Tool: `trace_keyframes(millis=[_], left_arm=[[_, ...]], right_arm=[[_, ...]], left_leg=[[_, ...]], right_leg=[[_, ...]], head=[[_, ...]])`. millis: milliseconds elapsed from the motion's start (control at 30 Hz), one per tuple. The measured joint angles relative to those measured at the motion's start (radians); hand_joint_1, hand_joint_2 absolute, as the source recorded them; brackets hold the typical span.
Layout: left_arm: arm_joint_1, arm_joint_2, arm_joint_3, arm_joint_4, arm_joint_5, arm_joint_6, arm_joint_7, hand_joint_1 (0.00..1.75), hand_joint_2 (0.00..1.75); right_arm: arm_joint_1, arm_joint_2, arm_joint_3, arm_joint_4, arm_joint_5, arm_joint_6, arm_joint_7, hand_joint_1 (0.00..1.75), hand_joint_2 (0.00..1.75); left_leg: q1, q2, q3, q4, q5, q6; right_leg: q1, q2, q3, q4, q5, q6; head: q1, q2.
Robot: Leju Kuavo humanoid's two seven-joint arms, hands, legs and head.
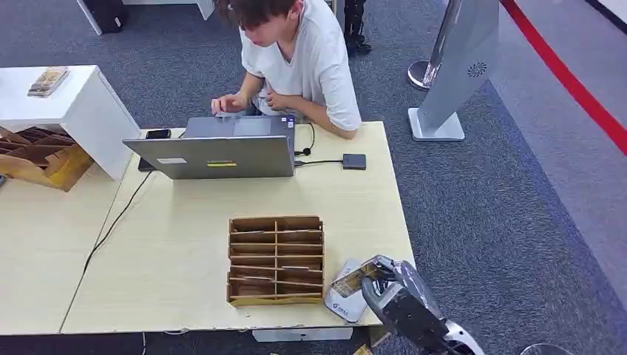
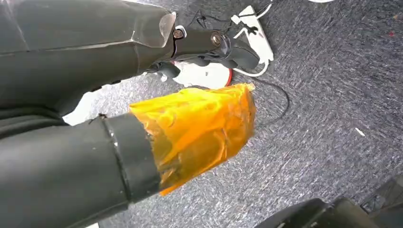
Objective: Pass the card to the sensor for recognition and then transmit it.
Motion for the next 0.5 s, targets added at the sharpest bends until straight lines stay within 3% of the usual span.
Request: trace_keyframes(millis=[200, 500], left_arm=[[0.0, 0.002, 0.001, 0.0, 0.0, 0.0, -0.01, 0.0, 0.0], [0.0, 0.003, 0.004, 0.0, -0.003, 0.0, -0.014, 0.0, 0.0]], right_arm=[[0.003, -0.04, 0.027, 0.021, -0.009, 0.0, 0.027, 1.75, 1.75], [-0.012, -0.053, 0.051, 0.065, -0.018, 0.001, 0.071, 1.75, 1.75]], left_leg=[[0.0, 0.0, 0.0, 0.0, 0.0, 0.0], [0.0, 0.0, 0.0, 0.0, 0.0, 0.0]], right_leg=[[0.0, 0.0, 0.0, 0.0, 0.0, 0.0], [0.0, 0.0, 0.0, 0.0, 0.0, 0.0]], head=[[0.0, 0.0], [0.0, 0.0]])
